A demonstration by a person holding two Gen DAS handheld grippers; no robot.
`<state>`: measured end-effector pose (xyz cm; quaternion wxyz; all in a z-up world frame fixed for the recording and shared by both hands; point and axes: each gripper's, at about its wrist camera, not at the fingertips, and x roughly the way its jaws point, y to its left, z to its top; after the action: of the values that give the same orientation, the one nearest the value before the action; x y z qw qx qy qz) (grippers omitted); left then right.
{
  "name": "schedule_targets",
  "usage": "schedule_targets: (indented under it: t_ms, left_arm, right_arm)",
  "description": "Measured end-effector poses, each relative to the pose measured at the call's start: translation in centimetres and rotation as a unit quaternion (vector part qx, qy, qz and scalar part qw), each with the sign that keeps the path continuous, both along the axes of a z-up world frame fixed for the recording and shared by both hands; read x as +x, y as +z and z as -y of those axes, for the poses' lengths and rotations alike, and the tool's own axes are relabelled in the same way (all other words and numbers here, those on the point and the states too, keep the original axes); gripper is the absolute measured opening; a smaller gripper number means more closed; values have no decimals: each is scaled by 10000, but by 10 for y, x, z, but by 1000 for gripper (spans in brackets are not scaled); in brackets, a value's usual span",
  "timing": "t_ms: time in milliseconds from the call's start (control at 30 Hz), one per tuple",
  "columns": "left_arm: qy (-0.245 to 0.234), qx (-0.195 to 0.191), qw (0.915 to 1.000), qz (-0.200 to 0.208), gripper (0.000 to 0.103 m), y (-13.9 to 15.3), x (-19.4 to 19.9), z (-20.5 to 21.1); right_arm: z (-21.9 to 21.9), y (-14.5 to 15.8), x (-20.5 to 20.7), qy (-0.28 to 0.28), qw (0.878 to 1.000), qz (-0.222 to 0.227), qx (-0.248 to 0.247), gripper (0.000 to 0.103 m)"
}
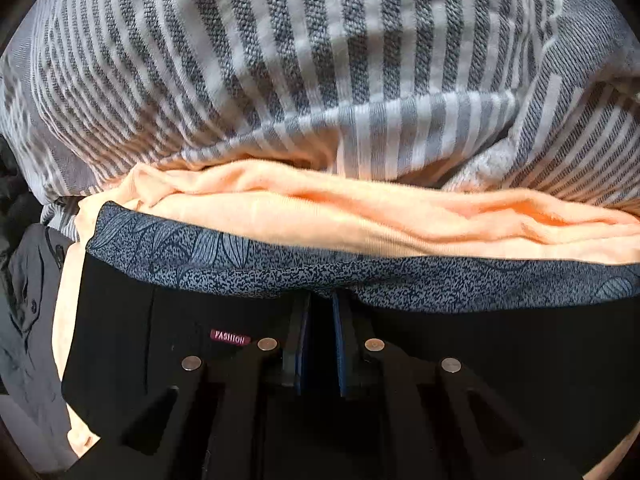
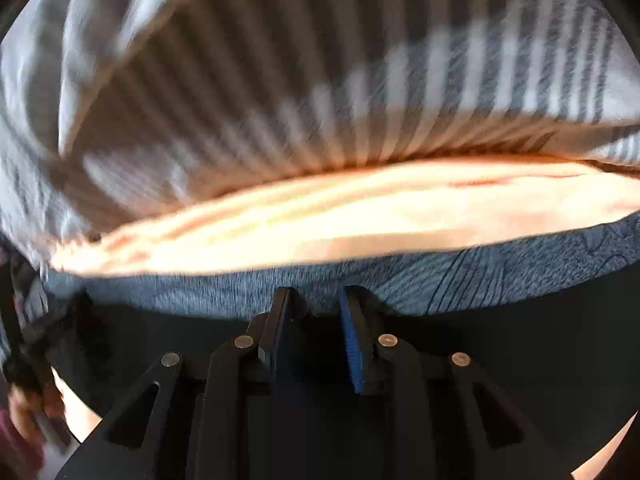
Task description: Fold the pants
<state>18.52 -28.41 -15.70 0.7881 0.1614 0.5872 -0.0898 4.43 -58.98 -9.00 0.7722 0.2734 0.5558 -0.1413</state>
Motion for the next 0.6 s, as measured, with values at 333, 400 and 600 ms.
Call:
schedule_targets:
  t_ms: [333,400,600]
  left_arm:
    - [226,256,9994,79,13,43,90,-92]
    - [497,245,9985,-40,13,20,81,-107]
    - [564,21,9981,-241,13,33,65,-109]
  right_arm:
    - [-61,43,-48,-71,9940,219,1068,55]
    - [-86,40,-60,27,9888,237,1470,55]
    - [-153,14,-86,172,9633,313,2662,55]
